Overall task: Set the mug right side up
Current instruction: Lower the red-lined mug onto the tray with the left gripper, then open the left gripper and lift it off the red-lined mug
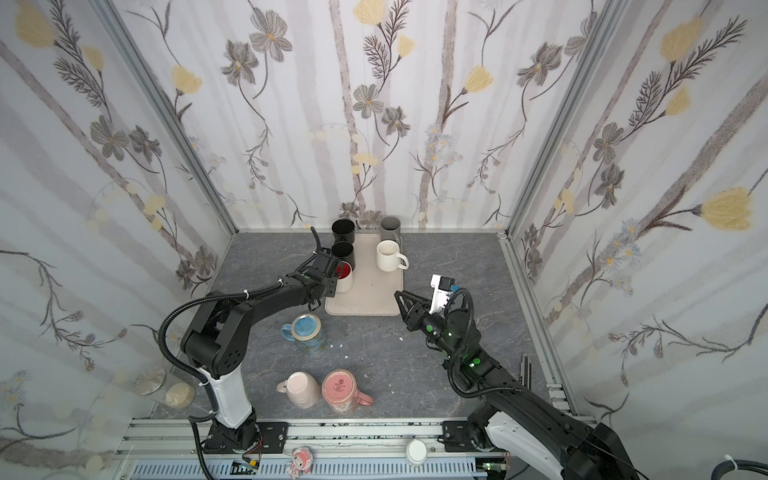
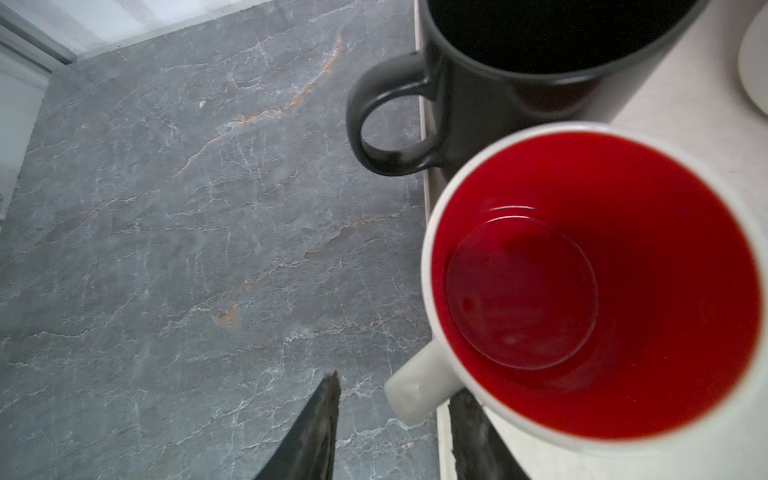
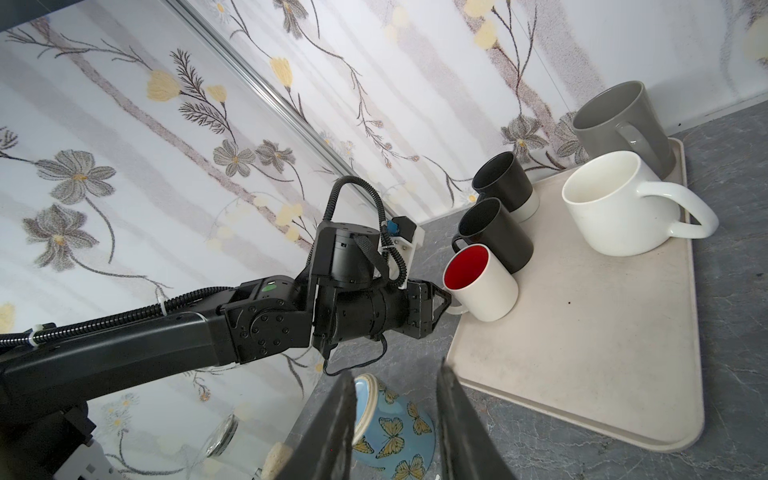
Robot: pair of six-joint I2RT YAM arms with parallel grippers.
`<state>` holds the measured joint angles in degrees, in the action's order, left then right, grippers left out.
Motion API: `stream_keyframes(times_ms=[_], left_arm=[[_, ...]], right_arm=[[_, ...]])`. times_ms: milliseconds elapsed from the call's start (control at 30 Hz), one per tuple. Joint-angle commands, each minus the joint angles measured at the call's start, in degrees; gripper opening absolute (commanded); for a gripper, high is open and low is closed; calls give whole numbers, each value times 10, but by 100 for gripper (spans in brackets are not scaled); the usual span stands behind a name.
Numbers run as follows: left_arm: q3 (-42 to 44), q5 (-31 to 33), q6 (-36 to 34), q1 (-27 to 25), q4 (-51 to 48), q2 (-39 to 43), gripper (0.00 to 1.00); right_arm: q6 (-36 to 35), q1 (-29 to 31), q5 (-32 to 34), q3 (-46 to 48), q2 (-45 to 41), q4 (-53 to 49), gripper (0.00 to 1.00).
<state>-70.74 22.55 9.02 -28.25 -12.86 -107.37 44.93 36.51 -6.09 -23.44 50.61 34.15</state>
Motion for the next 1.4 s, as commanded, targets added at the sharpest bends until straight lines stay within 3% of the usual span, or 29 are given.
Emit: stream_keyframes(times_ms=[0, 633, 833, 1067, 1200, 1367], left_arm=[[-14, 15, 6, 3, 2, -8, 45], [-30, 60, 16, 17, 4, -22, 57], [-15, 66, 29, 21, 26, 6, 59], [45, 19, 75, 22, 68, 111, 61], [94, -31, 114, 22, 99, 210, 69], [164, -97, 165, 22, 132, 327, 78]], right_arm=[[4, -1, -4, 2, -1, 16, 34], [11, -4, -12, 2, 10, 12, 34], [5, -4, -20, 3, 17, -7, 37], [-43, -1, -39, -19, 28, -103, 47], [-69, 7, -59, -23, 35, -141, 59], [-119, 41, -59, -43, 43, -204, 65]])
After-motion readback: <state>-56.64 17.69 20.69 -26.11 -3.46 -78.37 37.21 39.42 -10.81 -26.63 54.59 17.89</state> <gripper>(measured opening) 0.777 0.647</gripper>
